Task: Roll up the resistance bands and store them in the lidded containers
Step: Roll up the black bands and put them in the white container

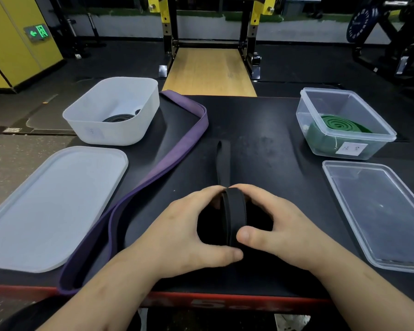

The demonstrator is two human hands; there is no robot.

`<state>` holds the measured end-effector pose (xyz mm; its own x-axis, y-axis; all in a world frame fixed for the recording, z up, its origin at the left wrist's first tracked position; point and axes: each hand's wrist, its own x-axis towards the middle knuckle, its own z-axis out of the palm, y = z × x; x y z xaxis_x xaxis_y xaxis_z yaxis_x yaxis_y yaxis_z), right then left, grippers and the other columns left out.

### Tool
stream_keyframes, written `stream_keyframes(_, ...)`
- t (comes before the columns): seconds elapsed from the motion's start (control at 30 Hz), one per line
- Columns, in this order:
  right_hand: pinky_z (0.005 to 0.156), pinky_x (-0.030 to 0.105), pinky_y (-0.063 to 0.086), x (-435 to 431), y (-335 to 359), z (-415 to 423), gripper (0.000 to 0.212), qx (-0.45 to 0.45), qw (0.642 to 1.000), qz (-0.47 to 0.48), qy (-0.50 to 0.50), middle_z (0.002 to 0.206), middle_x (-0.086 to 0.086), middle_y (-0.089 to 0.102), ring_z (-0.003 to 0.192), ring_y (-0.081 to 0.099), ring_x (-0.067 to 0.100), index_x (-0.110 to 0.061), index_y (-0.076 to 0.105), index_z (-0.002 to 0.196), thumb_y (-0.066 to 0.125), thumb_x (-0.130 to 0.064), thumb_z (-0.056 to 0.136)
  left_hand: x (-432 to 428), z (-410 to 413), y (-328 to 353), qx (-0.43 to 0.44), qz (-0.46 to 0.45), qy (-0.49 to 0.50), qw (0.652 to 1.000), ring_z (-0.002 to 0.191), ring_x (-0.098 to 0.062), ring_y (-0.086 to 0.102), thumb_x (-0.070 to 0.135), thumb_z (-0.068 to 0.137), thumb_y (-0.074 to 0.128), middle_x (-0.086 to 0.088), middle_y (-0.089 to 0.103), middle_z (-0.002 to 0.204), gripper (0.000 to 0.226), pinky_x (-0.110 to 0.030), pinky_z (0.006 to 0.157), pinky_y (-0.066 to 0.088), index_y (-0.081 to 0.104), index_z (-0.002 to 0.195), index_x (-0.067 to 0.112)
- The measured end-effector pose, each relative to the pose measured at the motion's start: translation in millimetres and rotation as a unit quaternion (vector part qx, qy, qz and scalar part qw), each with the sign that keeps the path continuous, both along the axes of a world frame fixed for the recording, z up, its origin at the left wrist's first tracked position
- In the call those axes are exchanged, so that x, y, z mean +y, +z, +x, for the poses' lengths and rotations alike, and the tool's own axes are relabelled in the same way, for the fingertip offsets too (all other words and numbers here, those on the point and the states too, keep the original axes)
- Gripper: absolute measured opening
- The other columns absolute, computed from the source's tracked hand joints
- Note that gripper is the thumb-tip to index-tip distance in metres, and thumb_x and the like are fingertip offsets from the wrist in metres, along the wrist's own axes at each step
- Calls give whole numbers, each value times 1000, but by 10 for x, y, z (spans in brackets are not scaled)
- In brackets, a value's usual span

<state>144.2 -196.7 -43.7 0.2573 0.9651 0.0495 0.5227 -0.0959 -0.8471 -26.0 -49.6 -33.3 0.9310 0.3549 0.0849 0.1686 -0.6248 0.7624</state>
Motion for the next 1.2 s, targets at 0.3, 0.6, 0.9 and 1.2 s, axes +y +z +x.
stream_keyframes(0.3,108,34,46,32,17,-18,64,-23,1000,13,-11,130,-21,65,128,58,3,-63,49,133,76,-55,76,5,3,-1,-8,-7,4,1000,126,6,54,41,66,93,31,60,131,81,-30,105,46,50,133,53)
stream_keyframes(0.6,106,44,49,38,24,6,57,-5,999,38,-18,127,-11,69,125,63,14,-51,57,132,77,-48,79,17,-3,-34,13,-4,0,1000,133,8,45,53,62,91,32,49,141,95,-31,109,44,40,143,55)
stream_keyframes(0.9,110,36,46,-11,29,16,71,-3,1000,3,-1,134,-18,65,131,58,6,-50,53,139,83,-50,74,21,-13,-74,13,15,-6,1000,140,18,28,69,66,79,38,49,139,85,-32,125,20,42,141,57)
stream_keyframes(1.2,118,44,38,-35,88,-18,83,-61,996,-51,28,140,-25,59,139,50,4,-48,43,146,87,-54,75,25,25,-61,19,87,-2,996,143,16,25,67,68,79,38,46,139,84,-39,128,-1,42,142,51)
